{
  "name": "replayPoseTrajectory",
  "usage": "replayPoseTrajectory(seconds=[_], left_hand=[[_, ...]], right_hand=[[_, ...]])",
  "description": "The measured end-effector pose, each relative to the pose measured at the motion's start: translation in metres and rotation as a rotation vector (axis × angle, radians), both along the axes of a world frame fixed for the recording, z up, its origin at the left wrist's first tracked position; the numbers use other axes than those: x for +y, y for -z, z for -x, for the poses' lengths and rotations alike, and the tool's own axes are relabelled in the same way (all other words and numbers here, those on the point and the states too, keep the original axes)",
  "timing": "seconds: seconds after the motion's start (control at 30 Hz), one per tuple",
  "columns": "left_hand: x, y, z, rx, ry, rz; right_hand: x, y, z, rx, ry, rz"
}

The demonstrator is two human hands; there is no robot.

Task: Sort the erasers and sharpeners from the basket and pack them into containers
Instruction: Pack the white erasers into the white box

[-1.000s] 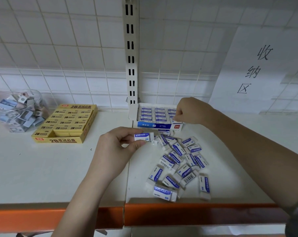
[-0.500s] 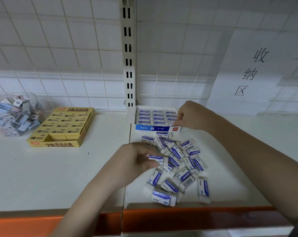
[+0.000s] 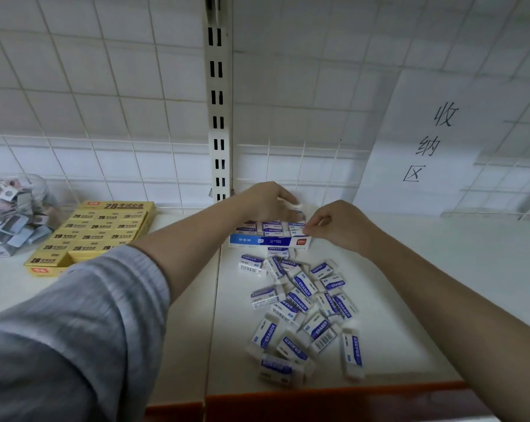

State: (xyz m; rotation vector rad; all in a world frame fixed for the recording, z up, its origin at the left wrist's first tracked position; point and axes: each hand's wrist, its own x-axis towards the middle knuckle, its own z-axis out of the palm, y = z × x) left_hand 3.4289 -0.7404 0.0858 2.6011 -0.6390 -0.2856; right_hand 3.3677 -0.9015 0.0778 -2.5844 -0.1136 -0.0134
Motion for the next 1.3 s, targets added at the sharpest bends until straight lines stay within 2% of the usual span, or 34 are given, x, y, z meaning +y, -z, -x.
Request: replayPoseTrajectory(seconds=[0.2, 0.4, 0.57, 0.93, 1.07, 1.17, 1.23, 1.3], left_hand=[[0.008, 0.009, -0.01, 0.184, 0.033, 0.042], [0.003, 0.012, -0.013, 0.227, -0.035, 0.15], [0.0, 0.011, -0.015, 0.245, -0.056, 0.165], [0.001, 0.012, -0.011, 0.225, -0.059, 0.175], [0.004, 0.009, -0.009, 0.212, -0.024, 0.143], [0.015, 0.003, -0.004, 0.116, -0.033, 0.125], [0.026, 0.0, 0.002, 0.044, -0.055, 0.109], [0.038, 0.001, 0.008, 0.054, -0.073, 0.114]], right_hand=[[-0.003, 0.01, 0.002, -0.044, 0.038, -0.068], [0.0, 0.005, 0.003, -0.071, -0.044, 0.11], [0.004, -0.004, -0.005, 0.01, -0.072, 0.15], [0.013, -0.008, -0.013, 0.278, 0.217, -0.159], [0.009, -0.001, -0.007, 0.156, 0.192, -0.192], [0.007, 0.007, -0.003, 0.043, 0.19, -0.215], [0.006, 0.008, -0.002, 0.019, 0.201, -0.241], [0.005, 0.008, -0.002, 0.017, 0.215, -0.237]])
